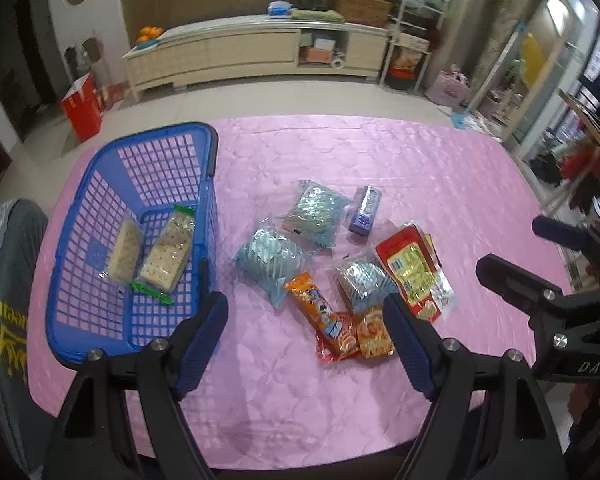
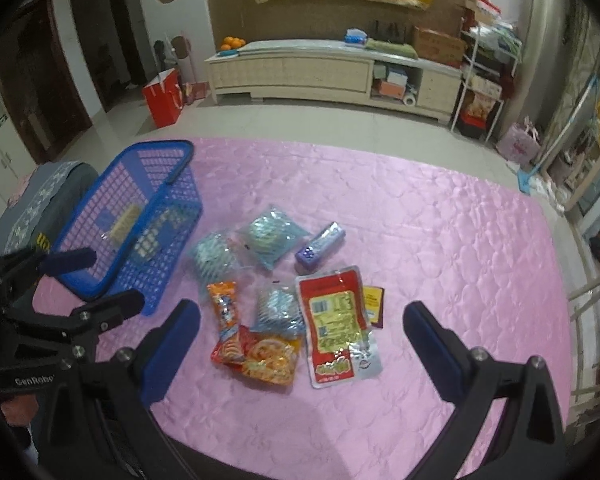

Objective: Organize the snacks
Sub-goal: 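Move both tools back over the remaining snacks, then grasp a blue candy bag with the left tool while the right tool grasps another, then carry both blue candy bags over the basket with both tools, then open both tools to drop the candy bags into the basket, then move both tools away from the basket over the remaining snack pile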

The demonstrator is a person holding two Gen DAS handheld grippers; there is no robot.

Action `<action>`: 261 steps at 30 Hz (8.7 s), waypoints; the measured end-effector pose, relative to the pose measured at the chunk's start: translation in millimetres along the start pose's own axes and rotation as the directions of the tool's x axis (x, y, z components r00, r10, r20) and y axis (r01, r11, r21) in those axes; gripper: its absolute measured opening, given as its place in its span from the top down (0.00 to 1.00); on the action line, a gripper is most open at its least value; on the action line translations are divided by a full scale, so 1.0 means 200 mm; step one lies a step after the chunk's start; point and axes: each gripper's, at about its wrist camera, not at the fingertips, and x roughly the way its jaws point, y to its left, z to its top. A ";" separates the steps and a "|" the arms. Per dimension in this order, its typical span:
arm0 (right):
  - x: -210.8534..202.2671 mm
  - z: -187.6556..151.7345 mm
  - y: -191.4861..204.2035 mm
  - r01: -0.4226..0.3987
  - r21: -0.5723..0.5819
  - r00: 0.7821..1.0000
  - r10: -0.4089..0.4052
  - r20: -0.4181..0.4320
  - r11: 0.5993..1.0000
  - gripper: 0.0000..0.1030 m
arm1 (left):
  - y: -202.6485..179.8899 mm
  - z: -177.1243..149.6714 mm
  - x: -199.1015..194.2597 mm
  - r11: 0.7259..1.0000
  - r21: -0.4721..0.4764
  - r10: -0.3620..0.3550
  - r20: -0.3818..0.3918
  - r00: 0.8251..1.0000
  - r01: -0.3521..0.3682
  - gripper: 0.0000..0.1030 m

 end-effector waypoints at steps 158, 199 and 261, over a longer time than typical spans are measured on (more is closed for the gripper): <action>0.56 0.65 1.03 -0.119 -0.129 0.982 0.097 -0.164 0.985 0.35 | 1.15 0.32 0.10 0.996 -0.091 0.014 0.004 1.000 -0.013 0.49; 0.24 0.64 0.97 -0.060 -0.163 0.995 0.045 -0.092 0.985 0.14 | 1.01 0.20 -0.20 0.999 -0.038 0.007 0.055 0.998 -0.005 0.32; 0.04 -0.04 0.00 0.026 0.039 0.990 -0.020 -0.140 0.999 0.14 | -0.10 -0.17 0.14 0.991 0.101 -0.078 -0.101 0.992 0.088 0.21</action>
